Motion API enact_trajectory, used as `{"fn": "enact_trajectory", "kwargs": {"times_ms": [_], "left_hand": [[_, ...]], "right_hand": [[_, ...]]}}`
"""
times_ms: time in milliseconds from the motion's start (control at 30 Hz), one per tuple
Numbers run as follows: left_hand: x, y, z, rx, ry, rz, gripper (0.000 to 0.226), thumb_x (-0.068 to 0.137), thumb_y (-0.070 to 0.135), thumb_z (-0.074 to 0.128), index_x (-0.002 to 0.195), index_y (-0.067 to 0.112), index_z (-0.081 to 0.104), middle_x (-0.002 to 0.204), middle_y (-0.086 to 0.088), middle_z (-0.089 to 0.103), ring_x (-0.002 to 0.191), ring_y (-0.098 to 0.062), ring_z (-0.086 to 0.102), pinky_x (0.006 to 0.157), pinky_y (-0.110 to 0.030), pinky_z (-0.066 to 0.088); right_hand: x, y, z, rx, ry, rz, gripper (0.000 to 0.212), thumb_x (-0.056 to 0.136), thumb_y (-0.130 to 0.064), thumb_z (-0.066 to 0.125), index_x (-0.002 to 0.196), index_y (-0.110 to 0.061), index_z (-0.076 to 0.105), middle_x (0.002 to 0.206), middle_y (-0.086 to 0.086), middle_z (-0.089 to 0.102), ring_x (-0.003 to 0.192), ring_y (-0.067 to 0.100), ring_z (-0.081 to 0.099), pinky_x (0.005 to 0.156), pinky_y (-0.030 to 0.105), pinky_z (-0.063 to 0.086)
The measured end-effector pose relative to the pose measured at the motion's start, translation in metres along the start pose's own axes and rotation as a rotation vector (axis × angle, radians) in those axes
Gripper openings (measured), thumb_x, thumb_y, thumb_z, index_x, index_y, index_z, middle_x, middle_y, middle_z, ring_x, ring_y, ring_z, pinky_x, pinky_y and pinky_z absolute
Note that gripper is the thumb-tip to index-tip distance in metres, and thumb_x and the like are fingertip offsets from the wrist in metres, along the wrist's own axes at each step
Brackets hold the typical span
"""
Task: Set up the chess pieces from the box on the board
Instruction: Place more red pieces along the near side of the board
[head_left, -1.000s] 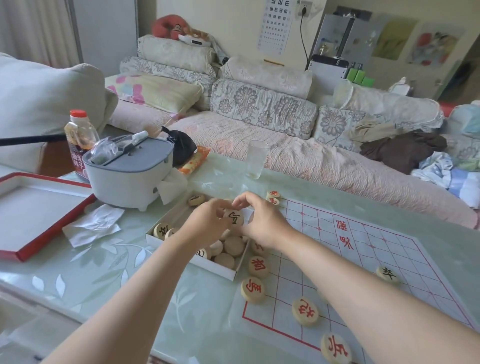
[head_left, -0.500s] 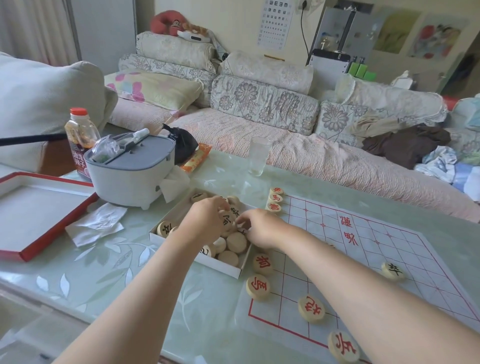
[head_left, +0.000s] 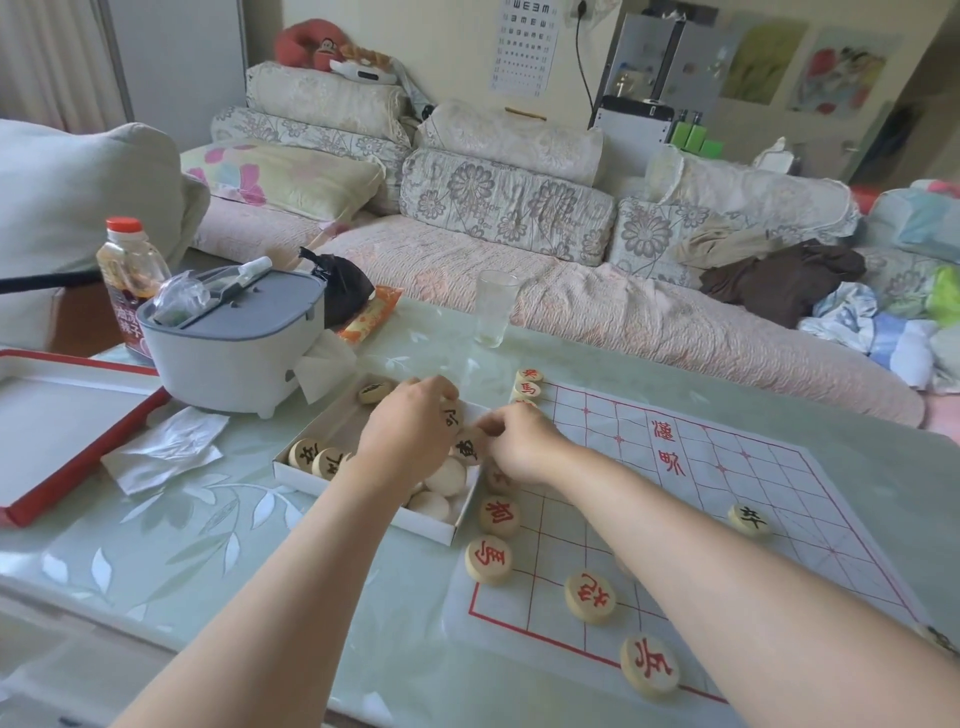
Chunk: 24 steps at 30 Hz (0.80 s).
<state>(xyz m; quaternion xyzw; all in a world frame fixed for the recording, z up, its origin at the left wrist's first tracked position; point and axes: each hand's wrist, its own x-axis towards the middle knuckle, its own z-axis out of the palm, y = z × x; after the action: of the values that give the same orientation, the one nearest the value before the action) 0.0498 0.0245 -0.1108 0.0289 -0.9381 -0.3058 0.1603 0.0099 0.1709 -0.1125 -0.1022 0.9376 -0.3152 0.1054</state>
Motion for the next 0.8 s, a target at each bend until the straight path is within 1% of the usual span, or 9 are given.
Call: {"fn": "enact_trajectory", "kwargs": {"times_ms": [100,200,267,333,400,500,600,667,800], "left_hand": [[-0.005,0.023,0.005,-0.067,0.038,0.036,0.030,0.091,0.015,0.048,0.118,0.023,0.059,0.111,-0.005,0.058,0.099,-0.025,0.056,0.079,-0.032,0.046],[-0.010,0.043,0.014,-0.125,0.007,0.092,0.029,0.092,0.015,0.048,0.116,0.023,0.060,0.111,-0.004,0.059,0.096,-0.022,0.056,0.079,-0.031,0.046],[-0.015,0.056,0.022,-0.148,-0.019,0.115,0.028,0.092,0.015,0.047,0.114,0.026,0.061,0.111,-0.002,0.060,0.094,-0.020,0.057,0.079,-0.032,0.048],[-0.021,0.071,0.032,-0.167,-0.065,0.140,0.028,0.092,0.015,0.049,0.114,0.027,0.063,0.110,-0.001,0.061,0.092,-0.018,0.057,0.074,-0.028,0.046],[-0.028,0.087,0.044,-0.192,-0.106,0.171,0.028,0.092,0.015,0.053,0.114,0.027,0.064,0.110,0.001,0.060,0.089,-0.015,0.056,0.067,-0.019,0.040],[-0.038,0.113,0.060,-0.247,-0.155,0.207,0.027,0.092,0.017,0.054,0.113,0.031,0.065,0.111,0.002,0.061,0.081,-0.012,0.056,0.060,-0.017,0.037],[-0.050,0.141,0.078,-0.262,-0.245,0.230,0.028,0.094,0.019,0.051,0.115,0.032,0.063,0.109,0.002,0.061,0.072,-0.010,0.056,0.049,-0.016,0.039],[-0.061,0.159,0.091,-0.292,-0.320,0.235,0.028,0.095,0.017,0.050,0.116,0.031,0.062,0.107,0.002,0.061,0.064,-0.007,0.052,0.042,-0.012,0.035],[-0.082,0.184,0.118,-0.292,-0.468,0.264,0.022,0.094,0.018,0.051,0.110,0.029,0.059,0.099,0.004,0.063,0.069,-0.012,0.059,0.049,-0.022,0.044]], "right_hand": [[-0.018,0.012,-0.017,0.108,0.066,0.028,0.026,0.093,-0.010,0.051,0.099,-0.023,0.071,0.100,-0.001,0.071,0.082,0.019,0.065,0.055,0.022,0.048],[-0.040,0.030,-0.040,0.185,0.105,0.030,0.025,0.093,-0.011,0.051,0.098,-0.022,0.073,0.095,0.006,0.075,0.068,0.015,0.065,0.054,0.026,0.050],[-0.055,0.045,-0.056,0.235,0.118,0.043,0.016,0.095,-0.017,0.056,0.101,-0.020,0.071,0.093,0.008,0.075,0.064,0.013,0.064,0.057,0.028,0.052],[-0.072,0.063,-0.071,0.281,0.130,0.066,0.016,0.095,-0.025,0.062,0.110,-0.019,0.066,0.094,0.006,0.073,0.066,0.013,0.066,0.058,0.028,0.052],[-0.089,0.086,-0.083,0.336,0.146,0.100,0.021,0.095,-0.026,0.064,0.115,-0.019,0.062,0.096,0.006,0.071,0.068,0.015,0.066,0.058,0.027,0.050],[-0.116,0.119,-0.098,0.377,0.186,0.151,0.014,0.095,-0.022,0.064,0.109,-0.019,0.065,0.096,0.009,0.073,0.068,0.016,0.065,0.058,0.027,0.048],[-0.138,0.145,-0.116,0.355,0.213,0.210,0.010,0.097,-0.018,0.061,0.105,-0.017,0.067,0.093,0.008,0.073,0.067,0.016,0.062,0.058,0.027,0.045],[-0.150,0.161,-0.127,0.309,0.205,0.255,0.013,0.098,-0.015,0.057,0.105,-0.018,0.067,0.093,0.006,0.073,0.069,0.016,0.062,0.056,0.026,0.041],[-0.170,0.191,-0.135,0.209,0.152,0.319,0.023,0.096,-0.005,0.050,0.098,-0.017,0.069,0.095,0.005,0.070,0.069,0.015,0.059,0.048,0.019,0.039]]}}
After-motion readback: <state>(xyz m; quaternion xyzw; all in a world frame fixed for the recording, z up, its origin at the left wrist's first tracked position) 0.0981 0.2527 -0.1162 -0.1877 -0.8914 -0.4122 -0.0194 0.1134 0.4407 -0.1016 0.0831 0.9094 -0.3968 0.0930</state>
